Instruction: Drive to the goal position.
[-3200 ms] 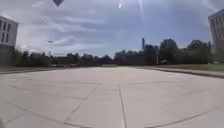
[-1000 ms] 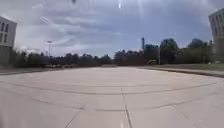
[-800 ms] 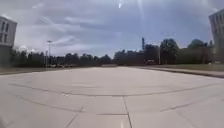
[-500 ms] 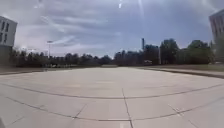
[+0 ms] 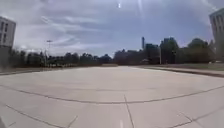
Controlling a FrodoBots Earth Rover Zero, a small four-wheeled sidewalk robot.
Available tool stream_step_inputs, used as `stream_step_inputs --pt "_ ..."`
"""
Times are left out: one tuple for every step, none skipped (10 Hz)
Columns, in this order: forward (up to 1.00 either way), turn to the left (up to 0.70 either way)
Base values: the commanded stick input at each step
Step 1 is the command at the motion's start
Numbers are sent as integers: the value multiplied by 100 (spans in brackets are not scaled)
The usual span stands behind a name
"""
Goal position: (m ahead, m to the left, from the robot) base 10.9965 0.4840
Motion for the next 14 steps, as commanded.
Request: stream_step_inputs --pt "50 0" --pt "50 0" --pt "50 0" --pt "50 0" --pt "50 0" --pt "50 0" --pt "50 0" --pt "50 0" --pt "50 0" --pt "50 0" --pt "50 0" --pt "50 0" --pt "50 0" --pt "50 0"
